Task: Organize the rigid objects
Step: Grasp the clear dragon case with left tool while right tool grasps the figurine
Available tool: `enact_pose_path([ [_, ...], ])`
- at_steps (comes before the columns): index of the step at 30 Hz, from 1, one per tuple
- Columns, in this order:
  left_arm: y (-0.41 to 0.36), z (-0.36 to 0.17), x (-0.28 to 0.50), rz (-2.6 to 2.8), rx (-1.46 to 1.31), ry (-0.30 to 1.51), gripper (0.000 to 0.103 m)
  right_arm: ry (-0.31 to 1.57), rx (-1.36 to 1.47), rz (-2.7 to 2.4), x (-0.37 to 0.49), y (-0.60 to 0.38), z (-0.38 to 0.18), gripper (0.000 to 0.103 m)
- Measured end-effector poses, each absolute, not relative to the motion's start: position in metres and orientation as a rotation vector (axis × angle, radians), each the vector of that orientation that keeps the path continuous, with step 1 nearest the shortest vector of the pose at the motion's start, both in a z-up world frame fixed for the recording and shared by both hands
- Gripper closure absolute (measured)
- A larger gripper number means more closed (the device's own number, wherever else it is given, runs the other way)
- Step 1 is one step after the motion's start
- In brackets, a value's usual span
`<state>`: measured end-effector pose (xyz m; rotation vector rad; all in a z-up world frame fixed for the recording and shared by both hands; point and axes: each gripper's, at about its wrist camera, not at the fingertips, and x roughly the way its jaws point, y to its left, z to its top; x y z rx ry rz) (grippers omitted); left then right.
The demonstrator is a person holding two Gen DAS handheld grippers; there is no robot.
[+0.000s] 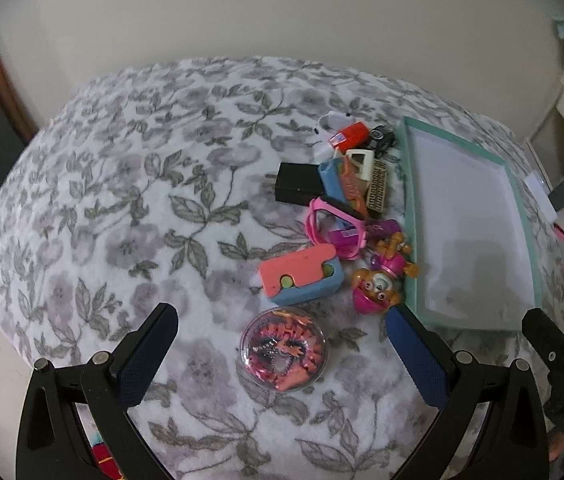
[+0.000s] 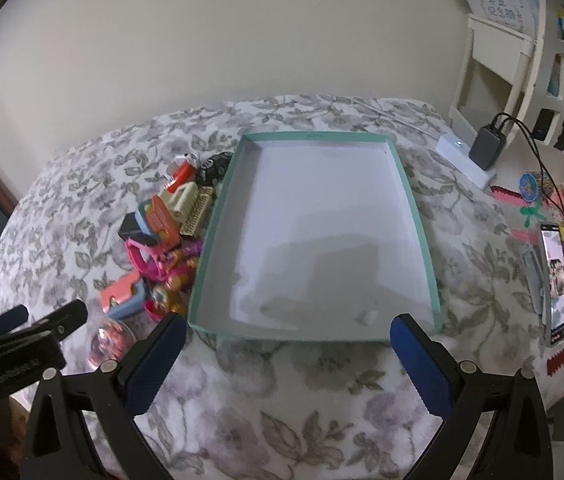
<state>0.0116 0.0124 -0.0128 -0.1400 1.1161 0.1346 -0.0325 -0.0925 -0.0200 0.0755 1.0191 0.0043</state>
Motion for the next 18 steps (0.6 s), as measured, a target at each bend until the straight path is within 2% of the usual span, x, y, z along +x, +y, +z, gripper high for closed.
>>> enact_pose_path([
  [4, 0.024, -0.029, 0.021, 0.159, -0.217, 1.190, 0.000, 1.038, 0.074, 0.039, -0.022, -0.082, -0.018, 0.000],
  [18, 0.020, -0.079, 0.028, 0.152, -0.210, 1.415, 0.003, 1.134, 0.039, 0.134, 0.011, -0.038, -0.038, 0.002],
])
